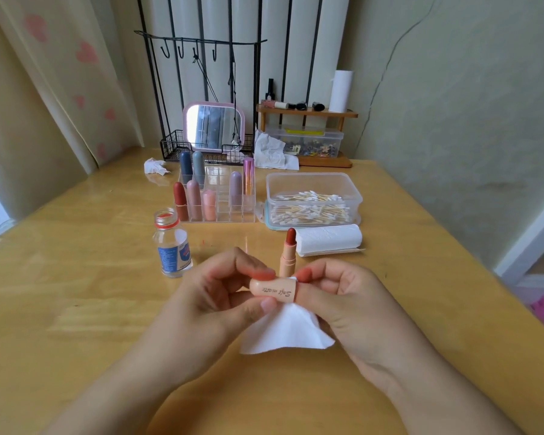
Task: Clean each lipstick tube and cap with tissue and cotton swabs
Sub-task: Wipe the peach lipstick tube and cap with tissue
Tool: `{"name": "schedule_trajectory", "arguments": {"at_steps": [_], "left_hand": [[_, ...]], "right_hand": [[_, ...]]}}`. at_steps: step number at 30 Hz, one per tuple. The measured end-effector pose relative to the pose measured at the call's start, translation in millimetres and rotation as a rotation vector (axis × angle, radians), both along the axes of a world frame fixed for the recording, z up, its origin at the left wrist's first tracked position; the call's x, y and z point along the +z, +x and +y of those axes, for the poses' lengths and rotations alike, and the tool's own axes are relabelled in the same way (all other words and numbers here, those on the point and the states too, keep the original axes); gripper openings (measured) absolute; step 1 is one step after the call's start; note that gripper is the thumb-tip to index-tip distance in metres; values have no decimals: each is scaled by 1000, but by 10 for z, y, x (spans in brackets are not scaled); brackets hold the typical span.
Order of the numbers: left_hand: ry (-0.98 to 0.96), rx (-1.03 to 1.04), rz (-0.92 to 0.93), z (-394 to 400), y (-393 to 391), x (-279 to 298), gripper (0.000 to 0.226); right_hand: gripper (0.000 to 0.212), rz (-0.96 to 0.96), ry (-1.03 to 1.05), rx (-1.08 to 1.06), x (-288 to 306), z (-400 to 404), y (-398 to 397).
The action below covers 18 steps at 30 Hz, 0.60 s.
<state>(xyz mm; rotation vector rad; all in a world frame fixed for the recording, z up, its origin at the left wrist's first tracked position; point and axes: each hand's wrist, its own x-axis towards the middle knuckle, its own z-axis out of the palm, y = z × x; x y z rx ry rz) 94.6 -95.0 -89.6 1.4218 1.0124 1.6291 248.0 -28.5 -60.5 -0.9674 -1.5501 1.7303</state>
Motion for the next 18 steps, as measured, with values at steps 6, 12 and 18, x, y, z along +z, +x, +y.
{"name": "schedule_trajectory", "arguments": {"at_steps": [6, 12, 18], "left_hand": [[-128, 317, 114, 50, -75, -28, 16], [-209, 684, 698, 120, -245, -210, 21], [-220, 708, 841, 189, -278, -282, 19]], "right_hand": [[13, -118, 284, -106, 103, 89, 119], [17, -438, 763, -225, 193, 270, 364], [13, -773, 1043, -58, -60, 370, 295]]}}
